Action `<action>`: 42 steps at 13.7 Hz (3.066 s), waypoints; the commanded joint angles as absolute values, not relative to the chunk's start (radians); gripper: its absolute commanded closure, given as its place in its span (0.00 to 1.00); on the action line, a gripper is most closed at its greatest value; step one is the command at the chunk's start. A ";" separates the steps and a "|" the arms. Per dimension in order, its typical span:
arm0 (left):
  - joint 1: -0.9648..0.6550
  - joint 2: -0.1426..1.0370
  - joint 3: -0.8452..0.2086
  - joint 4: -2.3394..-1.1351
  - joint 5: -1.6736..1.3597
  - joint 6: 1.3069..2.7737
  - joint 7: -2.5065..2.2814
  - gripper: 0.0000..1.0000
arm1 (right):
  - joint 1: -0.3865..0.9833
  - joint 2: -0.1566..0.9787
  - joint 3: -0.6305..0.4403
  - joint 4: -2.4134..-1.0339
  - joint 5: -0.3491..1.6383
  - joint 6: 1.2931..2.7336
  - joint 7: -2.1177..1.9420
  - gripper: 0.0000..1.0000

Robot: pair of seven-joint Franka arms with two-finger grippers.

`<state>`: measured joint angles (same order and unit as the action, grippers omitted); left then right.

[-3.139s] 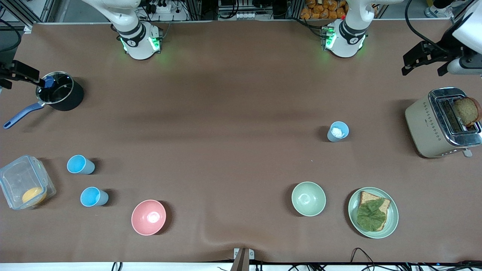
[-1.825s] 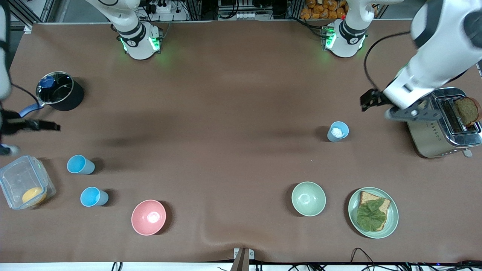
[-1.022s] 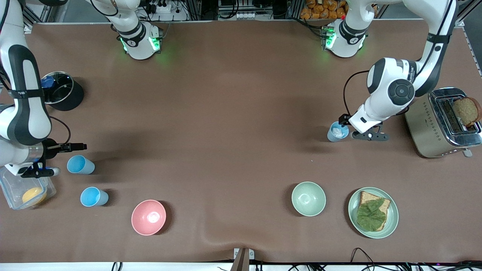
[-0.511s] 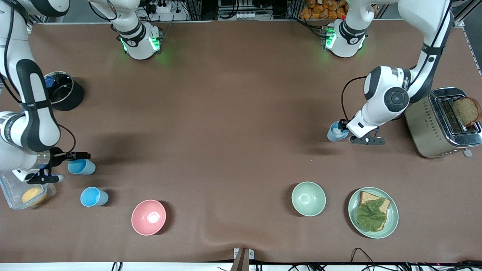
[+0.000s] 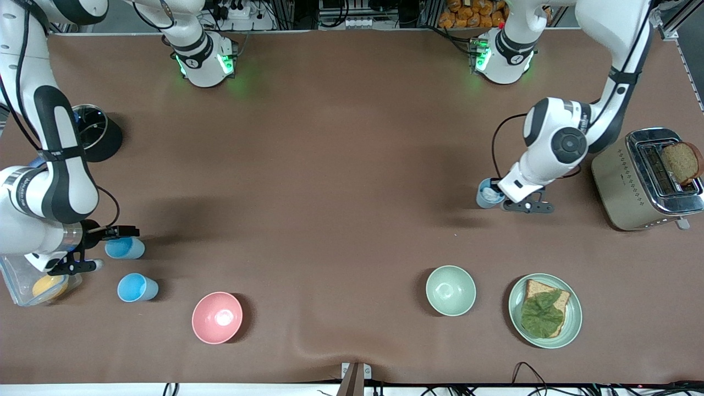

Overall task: Stack blue cups with both arms
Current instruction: 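Close the left gripper on the tissue cup while the right gripper grips its cup, then carry the tissue cup with the left gripper toward the table middle, then set down the tissue cup, open the left gripper while the right gripper lifts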

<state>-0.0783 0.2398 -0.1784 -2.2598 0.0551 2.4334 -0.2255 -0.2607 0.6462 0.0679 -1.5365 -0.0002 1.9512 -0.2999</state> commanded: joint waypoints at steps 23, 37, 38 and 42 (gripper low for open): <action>-0.587 0.670 -0.373 -1.628 0.096 2.373 -1.157 1.00 | -0.242 0.663 0.069 -1.526 -0.005 1.965 -0.365 1.00; -0.510 0.404 -0.368 -1.598 0.161 2.105 -1.128 0.00 | 0.069 0.387 0.069 -1.703 -0.008 1.833 0.101 1.00; -0.474 0.355 -0.368 -1.598 0.161 2.061 -1.086 0.00 | 0.110 0.374 0.071 -1.703 -0.006 1.819 0.174 1.00; -0.313 0.194 -0.368 -1.598 0.161 1.854 -0.840 0.00 | 0.348 0.351 0.072 -1.701 0.015 1.792 0.551 1.00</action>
<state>-0.3763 0.2629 -0.3614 -1.5598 0.1390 1.9163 -0.9178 0.2389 0.3873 0.0824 -1.6668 0.0025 1.7936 0.4016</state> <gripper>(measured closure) 0.000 0.965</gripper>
